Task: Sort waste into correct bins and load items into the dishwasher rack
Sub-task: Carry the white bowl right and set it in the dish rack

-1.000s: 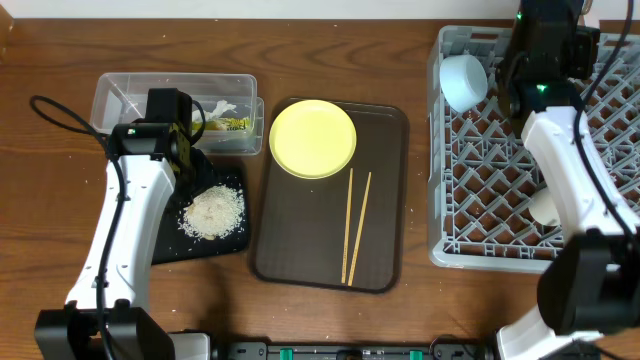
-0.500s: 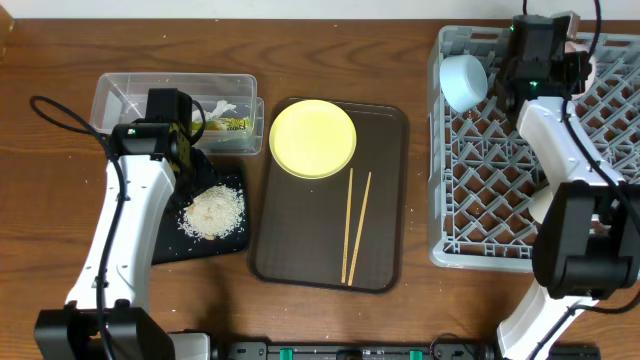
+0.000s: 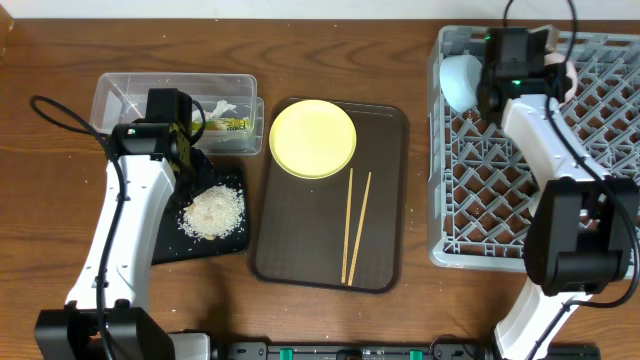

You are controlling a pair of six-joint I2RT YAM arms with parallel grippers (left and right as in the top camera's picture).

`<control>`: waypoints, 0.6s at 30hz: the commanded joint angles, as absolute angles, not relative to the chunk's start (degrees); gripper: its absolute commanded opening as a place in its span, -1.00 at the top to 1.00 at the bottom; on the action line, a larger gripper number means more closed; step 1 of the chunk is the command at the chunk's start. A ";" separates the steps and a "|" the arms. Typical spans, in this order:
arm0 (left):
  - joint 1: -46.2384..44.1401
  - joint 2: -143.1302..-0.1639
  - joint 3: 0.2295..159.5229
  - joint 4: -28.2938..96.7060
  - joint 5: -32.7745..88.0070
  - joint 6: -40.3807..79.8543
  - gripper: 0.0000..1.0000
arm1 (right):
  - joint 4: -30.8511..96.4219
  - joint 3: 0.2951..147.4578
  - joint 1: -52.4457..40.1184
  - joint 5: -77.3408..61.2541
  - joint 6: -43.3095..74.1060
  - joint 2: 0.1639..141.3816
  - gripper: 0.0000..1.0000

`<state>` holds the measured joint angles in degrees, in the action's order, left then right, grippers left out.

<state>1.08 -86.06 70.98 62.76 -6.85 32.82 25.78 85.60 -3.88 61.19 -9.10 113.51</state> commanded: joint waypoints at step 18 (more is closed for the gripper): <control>1.32 -86.15 71.46 62.92 -7.97 33.12 -0.53 | 40.12 85.03 -6.13 15.55 8.27 98.54 -0.54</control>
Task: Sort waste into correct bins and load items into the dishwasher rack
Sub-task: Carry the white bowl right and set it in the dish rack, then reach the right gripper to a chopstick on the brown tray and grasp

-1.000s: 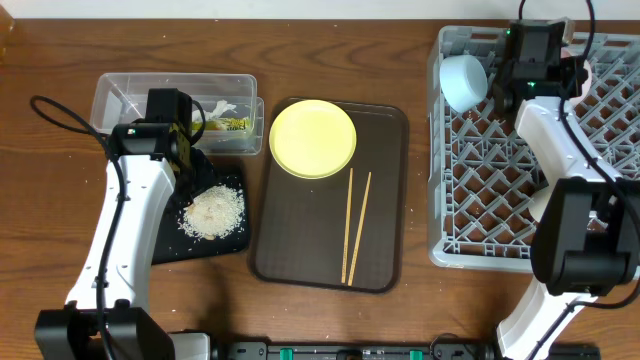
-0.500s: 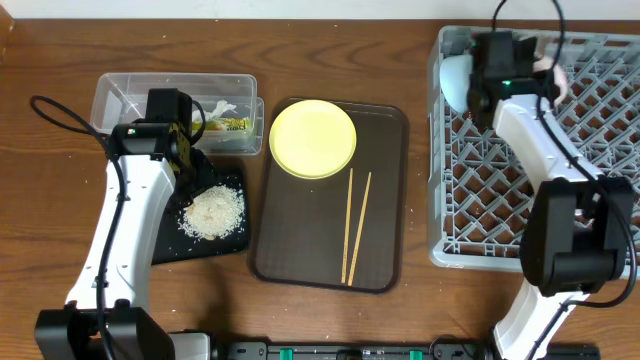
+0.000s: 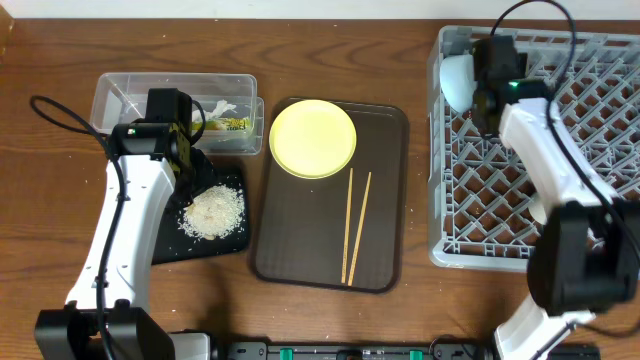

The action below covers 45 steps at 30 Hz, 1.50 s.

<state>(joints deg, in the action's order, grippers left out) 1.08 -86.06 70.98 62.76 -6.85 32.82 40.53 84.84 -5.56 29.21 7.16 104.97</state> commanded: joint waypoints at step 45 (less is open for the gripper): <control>1.32 -86.15 71.46 62.57 -7.97 33.12 -0.54 | 56.36 79.24 -36.45 -4.14 33.67 117.51 0.06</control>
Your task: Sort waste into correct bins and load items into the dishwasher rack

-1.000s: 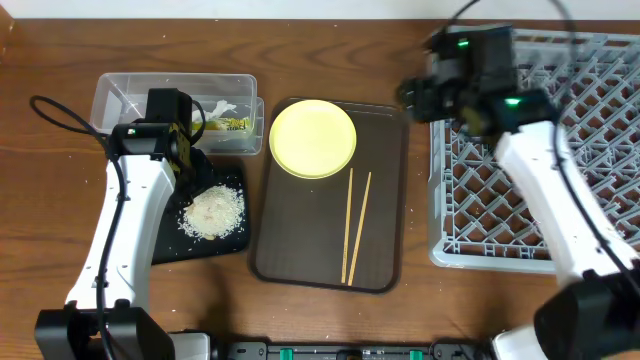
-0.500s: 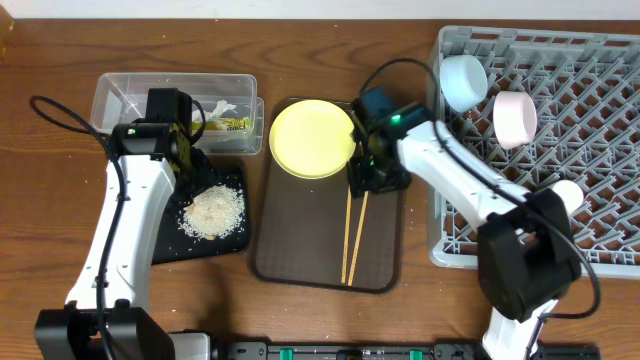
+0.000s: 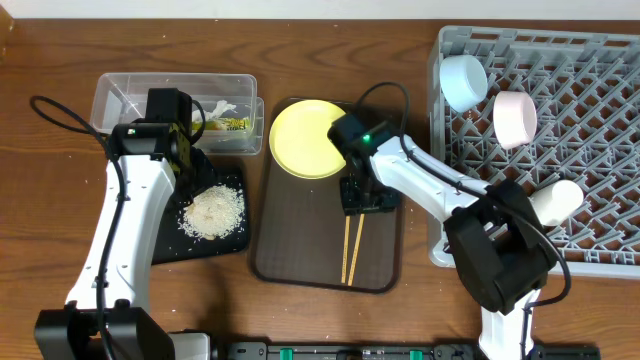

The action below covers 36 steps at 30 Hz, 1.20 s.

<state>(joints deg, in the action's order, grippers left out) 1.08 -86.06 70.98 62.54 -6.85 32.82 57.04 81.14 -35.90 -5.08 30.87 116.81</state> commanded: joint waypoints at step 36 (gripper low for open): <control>1.32 -86.15 71.46 62.72 -7.97 33.12 -0.54 | 52.69 79.02 -16.60 -0.67 13.32 91.57 0.98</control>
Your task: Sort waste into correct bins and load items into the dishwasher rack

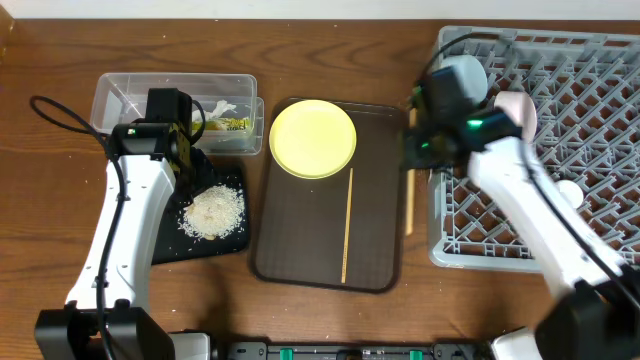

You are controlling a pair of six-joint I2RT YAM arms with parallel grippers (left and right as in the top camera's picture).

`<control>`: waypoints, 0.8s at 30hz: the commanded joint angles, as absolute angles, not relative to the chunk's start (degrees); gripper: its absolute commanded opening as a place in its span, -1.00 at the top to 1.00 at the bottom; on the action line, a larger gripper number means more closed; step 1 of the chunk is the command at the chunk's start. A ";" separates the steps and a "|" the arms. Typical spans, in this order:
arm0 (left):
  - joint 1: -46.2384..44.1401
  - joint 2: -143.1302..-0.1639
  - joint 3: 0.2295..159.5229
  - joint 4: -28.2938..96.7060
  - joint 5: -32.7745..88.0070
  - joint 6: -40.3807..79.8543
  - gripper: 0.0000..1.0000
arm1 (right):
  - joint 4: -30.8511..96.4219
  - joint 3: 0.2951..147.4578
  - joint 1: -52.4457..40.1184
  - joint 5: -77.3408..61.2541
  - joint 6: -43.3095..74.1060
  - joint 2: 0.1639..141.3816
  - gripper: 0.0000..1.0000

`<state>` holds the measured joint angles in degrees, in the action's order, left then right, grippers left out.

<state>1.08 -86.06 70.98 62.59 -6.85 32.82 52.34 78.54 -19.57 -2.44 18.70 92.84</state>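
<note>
My right gripper [413,158] is shut on one wooden chopstick [409,205], which hangs lengthwise over the right rim of the dark brown tray [300,270], beside the grey dishwasher rack [500,240]. A second chopstick [347,225] lies on the tray below the yellow plate [313,138]. In the rack sit a blue cup [462,72], a pink cup [517,112] partly behind my arm, and a white cup [570,190]. My left gripper [188,155] hovers between the clear bin [130,90] and the black tray [170,245] holding rice [213,211]; its fingers are hidden.
The clear bin at the back left holds scraps and a wrapper [230,122]. The rack fills the right side of the table up to the tray's edge. Bare wooden table [50,220] lies left of the black tray.
My right gripper was down on the two chopsticks in the middle of the brown tray. Now it is at the tray's right rim with one chopstick in it; the other stays on the tray.
My right gripper was over the rack's back left corner by the blue cup, and the pink cup has stood in the rack since. Then it was at the chopsticks on the tray. Now it holds one by the rack. The left arm has stayed still.
</note>
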 commanded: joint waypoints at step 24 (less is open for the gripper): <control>1.32 -86.15 71.46 62.74 -7.99 33.10 -0.54 | 55.88 78.96 -7.33 0.49 5.98 92.88 0.98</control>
<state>1.08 -86.06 70.98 62.59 -6.85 32.82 55.70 78.78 -9.39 -1.89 9.50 92.42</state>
